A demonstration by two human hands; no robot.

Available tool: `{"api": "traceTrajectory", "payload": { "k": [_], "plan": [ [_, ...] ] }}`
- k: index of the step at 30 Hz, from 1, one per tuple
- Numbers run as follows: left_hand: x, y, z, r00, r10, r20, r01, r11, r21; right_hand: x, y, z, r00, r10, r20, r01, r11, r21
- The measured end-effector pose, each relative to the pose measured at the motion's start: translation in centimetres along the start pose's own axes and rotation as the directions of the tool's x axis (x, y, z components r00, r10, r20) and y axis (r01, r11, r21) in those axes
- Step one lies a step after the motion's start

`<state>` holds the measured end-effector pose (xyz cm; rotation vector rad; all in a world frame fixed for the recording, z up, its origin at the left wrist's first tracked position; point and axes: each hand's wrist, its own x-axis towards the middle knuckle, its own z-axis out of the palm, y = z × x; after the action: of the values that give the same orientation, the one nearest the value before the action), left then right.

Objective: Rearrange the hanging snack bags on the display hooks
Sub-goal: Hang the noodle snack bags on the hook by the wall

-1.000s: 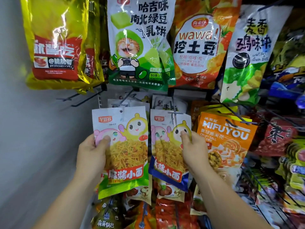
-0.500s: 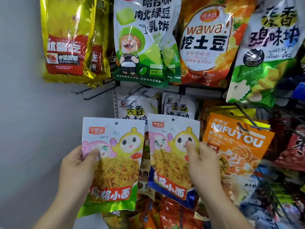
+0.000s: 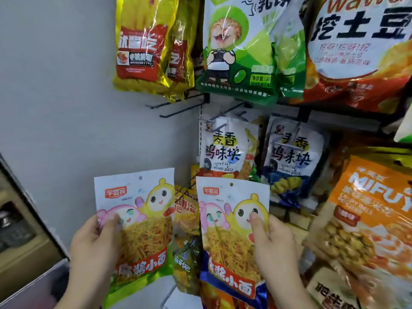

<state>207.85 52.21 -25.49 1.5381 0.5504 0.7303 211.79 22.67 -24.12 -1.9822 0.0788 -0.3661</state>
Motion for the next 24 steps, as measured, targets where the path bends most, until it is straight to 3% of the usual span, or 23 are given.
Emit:
{"api": "traceTrajectory", "payload": {
  "k": [7, 14, 20, 24],
  "plan": [
    [4.6, 0.0, -2.3, 0.992, 0.051, -0.117, -0.048, 0.998, 0.029, 2.6, -4.4, 6.2, 0.995, -0.087, 0.043, 0.085, 0.995, 0.048],
    [10.6, 1.2, -2.6, 0.998, 0.062, -0.016, -0.059, 0.988, 0.142, 6.7, -9.2, 12.6, 0.995, -0.097, 0.015, 0.095, 0.988, 0.123],
    [13.6, 1.1, -2.7, 0.984, 0.178, 0.023, -0.179, 0.953, 0.246, 10.4, -12.5, 17.2, 0.998, -0.036, -0.042, 0.044, 0.976, 0.213],
    [14.3, 1.5, -3.0, 0.980, 0.198, 0.000, -0.195, 0.965, 0.175, 11.5, -13.6, 19.3, 0.997, -0.045, -0.056, 0.059, 0.962, 0.268]
  ]
}}
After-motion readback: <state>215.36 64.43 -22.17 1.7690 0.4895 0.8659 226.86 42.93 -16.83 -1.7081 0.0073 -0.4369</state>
